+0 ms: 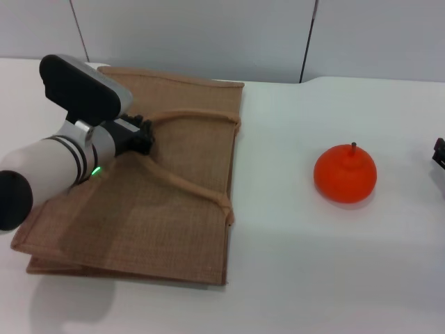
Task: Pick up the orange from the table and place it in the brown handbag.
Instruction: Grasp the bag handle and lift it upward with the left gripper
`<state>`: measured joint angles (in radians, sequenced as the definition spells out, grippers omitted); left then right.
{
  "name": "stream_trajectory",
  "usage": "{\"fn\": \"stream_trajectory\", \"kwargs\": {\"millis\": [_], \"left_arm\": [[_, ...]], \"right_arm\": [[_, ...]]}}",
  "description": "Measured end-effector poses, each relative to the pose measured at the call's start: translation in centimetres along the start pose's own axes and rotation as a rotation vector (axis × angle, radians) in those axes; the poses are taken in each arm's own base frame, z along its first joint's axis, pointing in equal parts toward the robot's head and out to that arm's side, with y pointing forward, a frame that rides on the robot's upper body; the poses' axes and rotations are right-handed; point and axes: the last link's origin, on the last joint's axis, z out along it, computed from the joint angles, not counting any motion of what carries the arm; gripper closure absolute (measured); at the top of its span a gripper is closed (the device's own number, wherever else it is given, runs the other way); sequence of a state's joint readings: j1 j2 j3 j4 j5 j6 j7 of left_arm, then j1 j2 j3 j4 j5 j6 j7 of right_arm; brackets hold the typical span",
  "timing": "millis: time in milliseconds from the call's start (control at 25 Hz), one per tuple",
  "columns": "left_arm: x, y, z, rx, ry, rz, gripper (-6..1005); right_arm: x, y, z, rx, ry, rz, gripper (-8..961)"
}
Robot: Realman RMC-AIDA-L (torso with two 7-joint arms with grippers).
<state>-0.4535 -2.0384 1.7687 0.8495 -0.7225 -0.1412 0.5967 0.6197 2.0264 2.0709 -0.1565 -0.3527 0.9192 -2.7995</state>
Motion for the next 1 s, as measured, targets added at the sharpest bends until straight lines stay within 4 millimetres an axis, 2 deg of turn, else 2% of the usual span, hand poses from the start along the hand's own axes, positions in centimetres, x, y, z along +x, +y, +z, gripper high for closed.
{"fn": "stream_trajectory", "kwargs": {"millis": [200, 480, 720, 1000], "left_arm": [[1.8, -0.2, -0.2, 0.004, 0.053, 0.013, 871], [5.0, 0.3, -1.7, -0.033, 0.126, 0.058, 884], [7.3, -0.4, -4.0, -0.058, 0.159, 0.076, 884], [9.9, -2.0, -7.6, -0.032, 0.2, 0.118, 883]], "right_arm": [[-0.1, -0.1, 0.0, 0.002, 0.0, -0.001, 74], [-0.1, -0.1, 0.0, -0.002, 0.003, 0.004, 74], [0.1, 0.2, 0.0, -0.028, 0.014, -0.023, 73], [0.0, 0.3, 0.1, -0.05, 0.019, -0.048, 73]]}}
